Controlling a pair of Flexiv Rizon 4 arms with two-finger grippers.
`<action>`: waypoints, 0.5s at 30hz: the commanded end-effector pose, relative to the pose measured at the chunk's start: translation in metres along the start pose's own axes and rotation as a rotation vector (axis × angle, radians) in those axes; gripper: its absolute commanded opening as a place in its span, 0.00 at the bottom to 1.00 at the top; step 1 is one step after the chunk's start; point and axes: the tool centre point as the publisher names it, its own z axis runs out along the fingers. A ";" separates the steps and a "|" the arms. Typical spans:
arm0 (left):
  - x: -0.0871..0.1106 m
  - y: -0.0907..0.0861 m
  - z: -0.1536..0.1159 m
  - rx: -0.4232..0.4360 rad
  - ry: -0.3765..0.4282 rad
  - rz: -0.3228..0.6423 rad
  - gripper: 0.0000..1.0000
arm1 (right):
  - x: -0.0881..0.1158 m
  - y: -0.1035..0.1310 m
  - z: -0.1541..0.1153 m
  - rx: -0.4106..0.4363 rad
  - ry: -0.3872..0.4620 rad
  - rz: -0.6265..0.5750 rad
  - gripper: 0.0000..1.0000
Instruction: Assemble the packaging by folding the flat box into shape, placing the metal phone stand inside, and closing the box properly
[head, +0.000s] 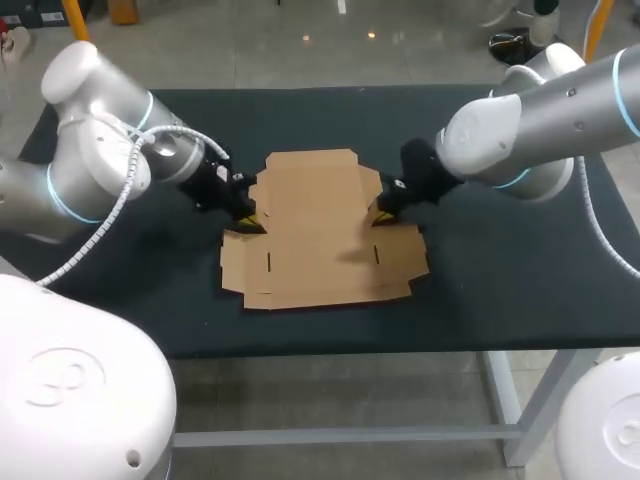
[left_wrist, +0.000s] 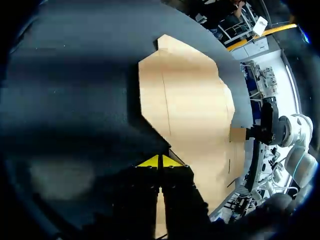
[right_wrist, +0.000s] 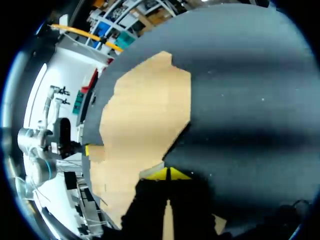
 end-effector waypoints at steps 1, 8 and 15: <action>0.006 -0.005 0.001 -0.019 -0.108 -0.010 0.00 | 0.006 0.001 0.001 0.002 -0.043 0.007 0.00; 0.007 -0.004 0.000 -0.032 -0.142 -0.032 0.00 | 0.009 0.000 0.000 0.002 -0.090 0.039 0.00; 0.010 0.000 0.001 -0.057 -0.157 -0.047 0.00 | 0.011 0.000 0.003 0.015 -0.129 0.070 0.00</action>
